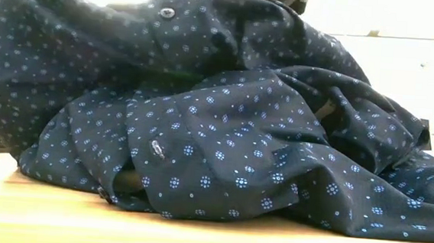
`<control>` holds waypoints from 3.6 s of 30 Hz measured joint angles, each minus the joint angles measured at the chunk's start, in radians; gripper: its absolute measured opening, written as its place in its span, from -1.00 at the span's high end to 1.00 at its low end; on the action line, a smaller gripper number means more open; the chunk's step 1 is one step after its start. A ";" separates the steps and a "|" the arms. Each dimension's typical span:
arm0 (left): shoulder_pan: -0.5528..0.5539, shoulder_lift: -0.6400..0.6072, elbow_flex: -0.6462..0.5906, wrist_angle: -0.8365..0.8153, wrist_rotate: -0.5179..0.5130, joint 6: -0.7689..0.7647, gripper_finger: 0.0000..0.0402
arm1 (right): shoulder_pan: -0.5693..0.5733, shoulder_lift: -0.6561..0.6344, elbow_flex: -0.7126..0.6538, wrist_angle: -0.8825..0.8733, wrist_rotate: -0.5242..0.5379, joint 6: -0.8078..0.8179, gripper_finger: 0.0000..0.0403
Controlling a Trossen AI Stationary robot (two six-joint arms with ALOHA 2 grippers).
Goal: Fold Laundry from Bin
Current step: Fold the blue polo shirt
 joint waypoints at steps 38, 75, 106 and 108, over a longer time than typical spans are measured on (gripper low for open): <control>-0.023 0.059 0.849 -0.166 -0.859 0.706 1.00 | 0.104 -0.231 0.399 0.109 0.540 -0.222 0.96; 0.748 0.683 1.290 -0.200 -0.661 0.892 1.00 | -0.462 -0.064 0.788 -0.537 0.915 -0.168 0.96; 0.210 0.569 0.998 -0.711 -0.530 -0.363 -0.18 | -0.688 -0.038 0.448 -0.442 0.358 -0.103 -0.26; 0.158 0.542 0.896 -0.705 -0.555 -0.416 -0.24 | -0.678 -0.039 0.448 -0.431 0.357 -0.121 -0.29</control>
